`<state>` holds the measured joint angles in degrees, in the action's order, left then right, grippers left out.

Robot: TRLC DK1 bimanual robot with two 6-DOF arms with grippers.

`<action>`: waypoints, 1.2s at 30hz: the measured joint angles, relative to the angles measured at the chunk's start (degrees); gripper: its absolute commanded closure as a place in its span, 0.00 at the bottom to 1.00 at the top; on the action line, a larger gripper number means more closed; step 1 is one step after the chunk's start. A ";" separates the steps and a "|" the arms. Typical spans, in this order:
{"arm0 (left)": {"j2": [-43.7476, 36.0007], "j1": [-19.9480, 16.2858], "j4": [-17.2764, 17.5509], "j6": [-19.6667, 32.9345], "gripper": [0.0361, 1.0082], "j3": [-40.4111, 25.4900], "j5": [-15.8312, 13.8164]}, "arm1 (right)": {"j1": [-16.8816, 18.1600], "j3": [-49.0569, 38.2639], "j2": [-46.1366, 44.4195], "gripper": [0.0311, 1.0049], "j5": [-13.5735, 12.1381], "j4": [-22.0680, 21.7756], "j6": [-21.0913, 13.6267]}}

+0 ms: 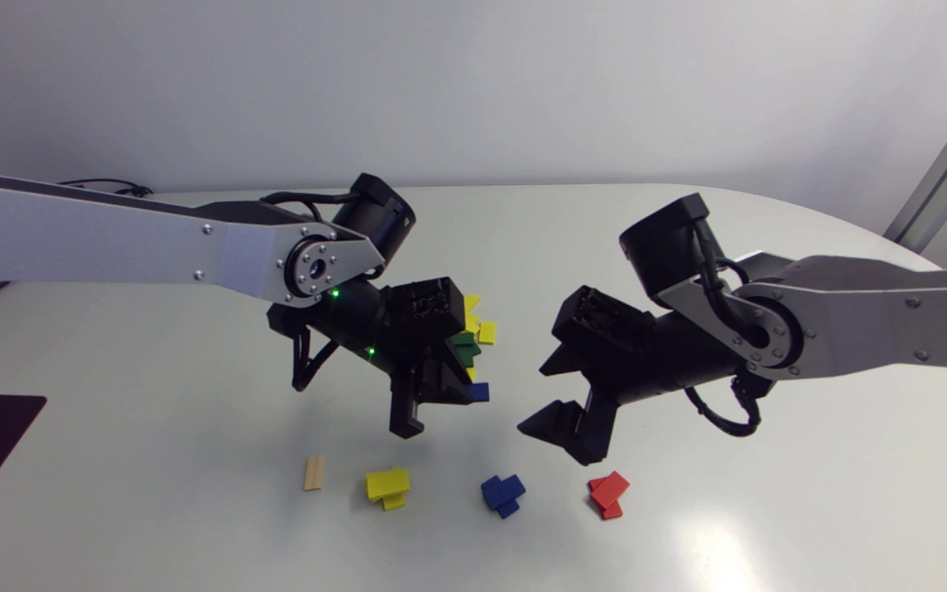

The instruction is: Take domino bricks one by one from the mixed stack on the table and place each onto the existing stack of the same color.

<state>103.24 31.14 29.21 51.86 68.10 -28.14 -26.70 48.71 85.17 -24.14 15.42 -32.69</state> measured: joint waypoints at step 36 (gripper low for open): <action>2.93 8.74 5.07 1.44 0.77 1.44 -0.02 | -1.79 -1.09 -2.10 0.07 -3.13 3.76 -4.72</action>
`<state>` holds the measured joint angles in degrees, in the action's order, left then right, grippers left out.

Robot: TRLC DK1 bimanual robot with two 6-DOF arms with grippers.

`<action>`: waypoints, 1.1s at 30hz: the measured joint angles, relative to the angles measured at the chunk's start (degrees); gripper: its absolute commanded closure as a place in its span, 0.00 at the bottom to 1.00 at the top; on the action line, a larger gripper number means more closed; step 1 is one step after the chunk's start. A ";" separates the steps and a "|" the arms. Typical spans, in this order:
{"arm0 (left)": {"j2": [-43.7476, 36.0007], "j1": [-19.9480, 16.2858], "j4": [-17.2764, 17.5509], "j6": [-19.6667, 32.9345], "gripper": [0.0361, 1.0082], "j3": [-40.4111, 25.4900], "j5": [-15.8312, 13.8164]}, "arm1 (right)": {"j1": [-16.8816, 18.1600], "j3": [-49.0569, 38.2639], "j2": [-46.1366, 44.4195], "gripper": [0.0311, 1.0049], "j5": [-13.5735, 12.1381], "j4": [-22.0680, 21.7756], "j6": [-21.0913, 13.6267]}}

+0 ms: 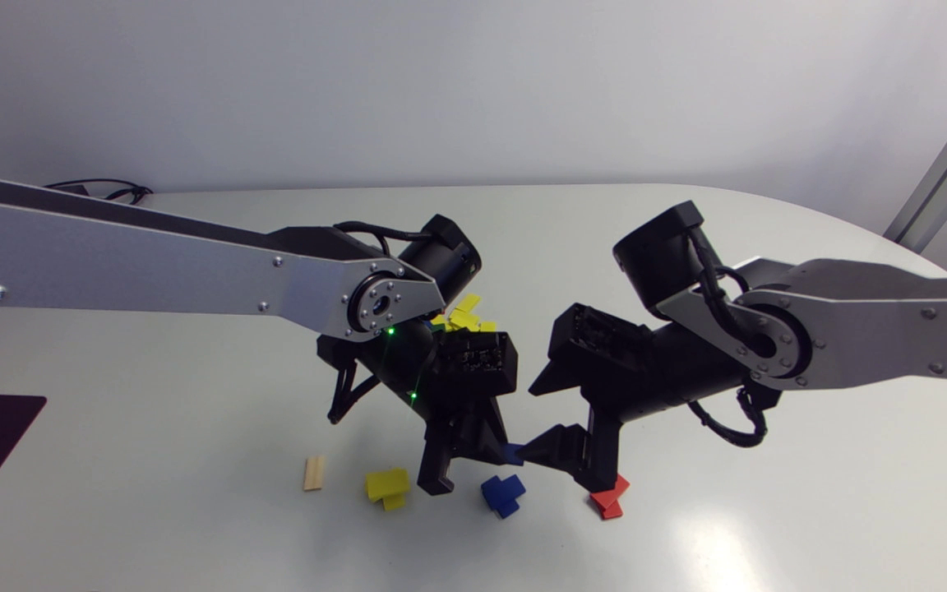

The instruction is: Take domino bricks one by one from the mixed stack on the table and place each onto the existing stack of the same color.

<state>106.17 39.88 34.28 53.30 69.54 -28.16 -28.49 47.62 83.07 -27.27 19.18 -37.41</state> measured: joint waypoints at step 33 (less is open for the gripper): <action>-2.67 4.81 -13.42 -5.66 0.77 -9.62 4.57 | 1.88 -8.63 -14.69 0.07 1.97 -1.16 2.49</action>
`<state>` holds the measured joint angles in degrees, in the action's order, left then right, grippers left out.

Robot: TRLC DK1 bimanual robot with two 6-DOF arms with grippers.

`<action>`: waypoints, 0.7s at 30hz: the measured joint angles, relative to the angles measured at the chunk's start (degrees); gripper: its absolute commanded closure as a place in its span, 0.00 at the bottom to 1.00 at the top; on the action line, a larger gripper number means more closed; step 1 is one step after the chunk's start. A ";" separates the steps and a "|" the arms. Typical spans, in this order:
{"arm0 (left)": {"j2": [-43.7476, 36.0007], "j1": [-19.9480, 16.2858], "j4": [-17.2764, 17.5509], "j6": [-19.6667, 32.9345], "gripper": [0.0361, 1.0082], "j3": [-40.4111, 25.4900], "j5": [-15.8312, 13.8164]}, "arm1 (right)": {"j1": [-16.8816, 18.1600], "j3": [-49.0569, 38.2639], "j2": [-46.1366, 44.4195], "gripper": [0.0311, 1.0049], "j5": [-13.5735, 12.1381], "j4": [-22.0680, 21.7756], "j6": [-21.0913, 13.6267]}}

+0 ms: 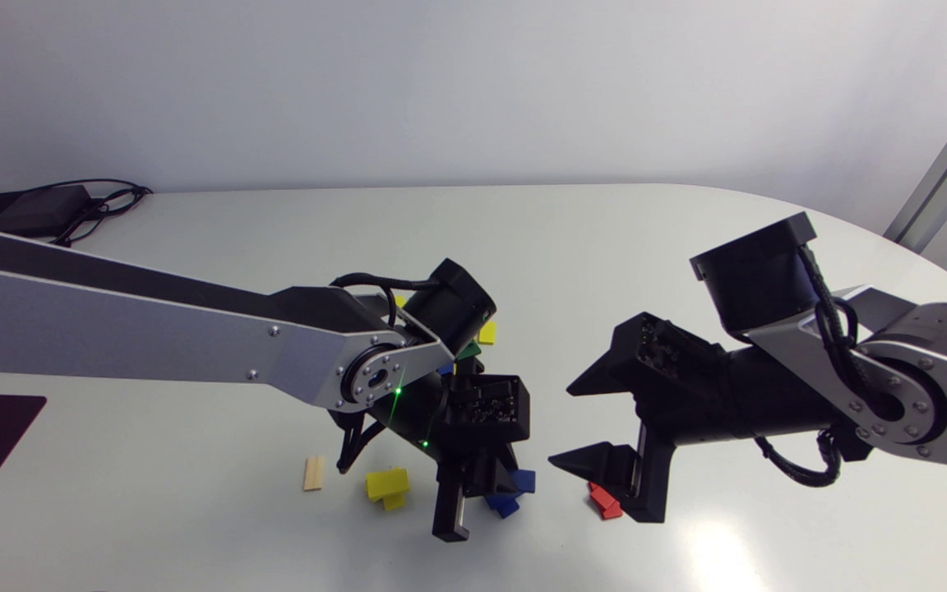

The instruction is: Take domino bricks one by one from the mixed stack on the table and place each onto the existing stack of the same color.

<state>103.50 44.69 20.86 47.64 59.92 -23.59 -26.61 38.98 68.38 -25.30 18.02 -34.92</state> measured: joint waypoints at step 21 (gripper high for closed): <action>1.18 -1.18 -4.90 -1.03 0.77 -4.63 0.02 | -0.07 -0.81 0.02 0.07 0.02 -0.85 1.05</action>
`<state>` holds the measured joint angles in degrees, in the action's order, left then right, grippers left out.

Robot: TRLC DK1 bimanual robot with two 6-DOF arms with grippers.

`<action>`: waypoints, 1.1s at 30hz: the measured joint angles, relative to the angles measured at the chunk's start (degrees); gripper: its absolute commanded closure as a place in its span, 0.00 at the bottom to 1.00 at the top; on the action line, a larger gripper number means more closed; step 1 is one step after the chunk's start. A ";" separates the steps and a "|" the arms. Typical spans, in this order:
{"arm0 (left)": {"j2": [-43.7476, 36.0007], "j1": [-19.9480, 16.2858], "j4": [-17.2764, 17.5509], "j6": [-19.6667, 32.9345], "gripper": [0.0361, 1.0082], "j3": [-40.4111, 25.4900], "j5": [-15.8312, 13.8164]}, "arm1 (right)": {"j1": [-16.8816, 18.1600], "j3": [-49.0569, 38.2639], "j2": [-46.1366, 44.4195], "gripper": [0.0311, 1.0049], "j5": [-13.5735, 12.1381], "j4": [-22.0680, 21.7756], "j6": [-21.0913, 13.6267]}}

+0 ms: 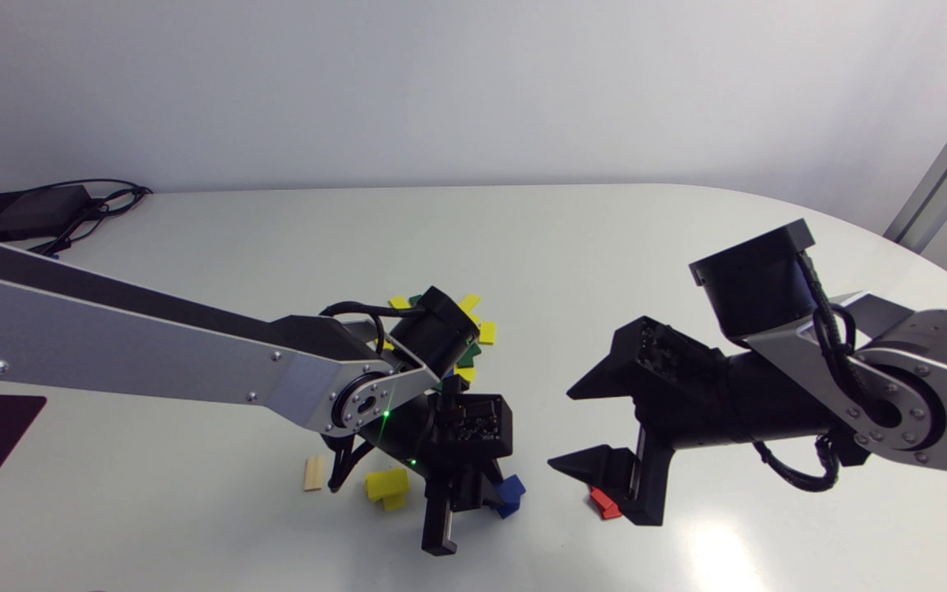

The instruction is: Take domino bricks one by one from the mixed stack on the table and place each onto the existing stack of the same color.

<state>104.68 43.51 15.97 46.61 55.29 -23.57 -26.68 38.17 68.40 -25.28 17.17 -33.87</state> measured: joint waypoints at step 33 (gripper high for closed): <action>1.07 -0.02 -0.13 -0.22 0.55 0.00 0.00 | -0.50 -0.59 0.00 0.07 0.00 -1.20 0.00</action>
<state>105.75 43.48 15.84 46.39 55.29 -23.57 -27.18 37.58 68.40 -25.28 15.97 -33.87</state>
